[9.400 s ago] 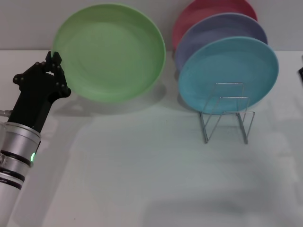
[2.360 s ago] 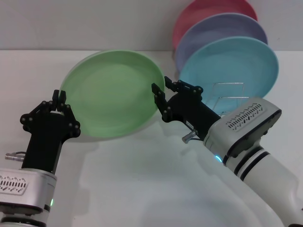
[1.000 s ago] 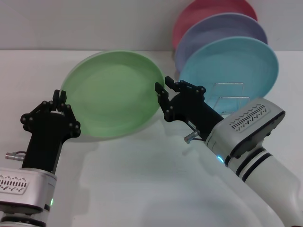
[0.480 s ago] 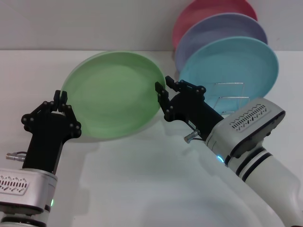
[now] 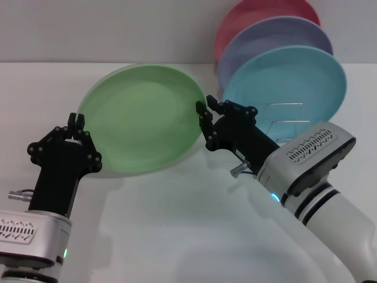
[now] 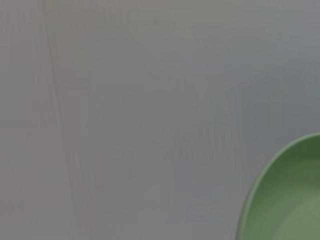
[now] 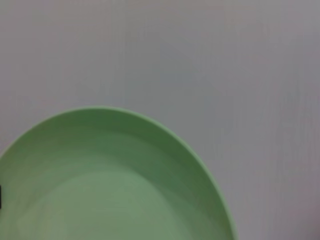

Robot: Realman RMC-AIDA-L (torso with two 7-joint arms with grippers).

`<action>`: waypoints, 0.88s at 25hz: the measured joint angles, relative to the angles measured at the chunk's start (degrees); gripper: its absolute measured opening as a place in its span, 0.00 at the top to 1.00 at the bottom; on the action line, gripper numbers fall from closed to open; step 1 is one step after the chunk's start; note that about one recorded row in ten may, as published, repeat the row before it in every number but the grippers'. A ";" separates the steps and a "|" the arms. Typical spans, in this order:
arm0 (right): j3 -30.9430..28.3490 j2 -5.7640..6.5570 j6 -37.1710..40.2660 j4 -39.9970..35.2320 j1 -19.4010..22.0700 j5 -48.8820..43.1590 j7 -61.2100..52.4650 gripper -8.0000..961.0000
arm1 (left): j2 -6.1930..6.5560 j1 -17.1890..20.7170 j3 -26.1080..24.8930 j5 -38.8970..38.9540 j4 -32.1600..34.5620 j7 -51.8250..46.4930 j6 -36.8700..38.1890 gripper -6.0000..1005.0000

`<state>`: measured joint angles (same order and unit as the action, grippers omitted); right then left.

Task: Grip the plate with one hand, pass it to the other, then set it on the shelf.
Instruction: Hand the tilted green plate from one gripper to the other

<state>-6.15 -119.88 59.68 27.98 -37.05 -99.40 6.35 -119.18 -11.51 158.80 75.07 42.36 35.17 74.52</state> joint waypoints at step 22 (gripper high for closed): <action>0.10 0.00 -0.05 -0.03 -0.21 -0.91 -0.09 0.85 | 0.00 -0.18 0.01 -0.01 -0.03 0.05 -0.31 0.96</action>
<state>-6.05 -119.88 59.63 27.95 -37.26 -100.31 6.26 -119.18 -11.69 158.81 75.06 42.33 35.22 74.21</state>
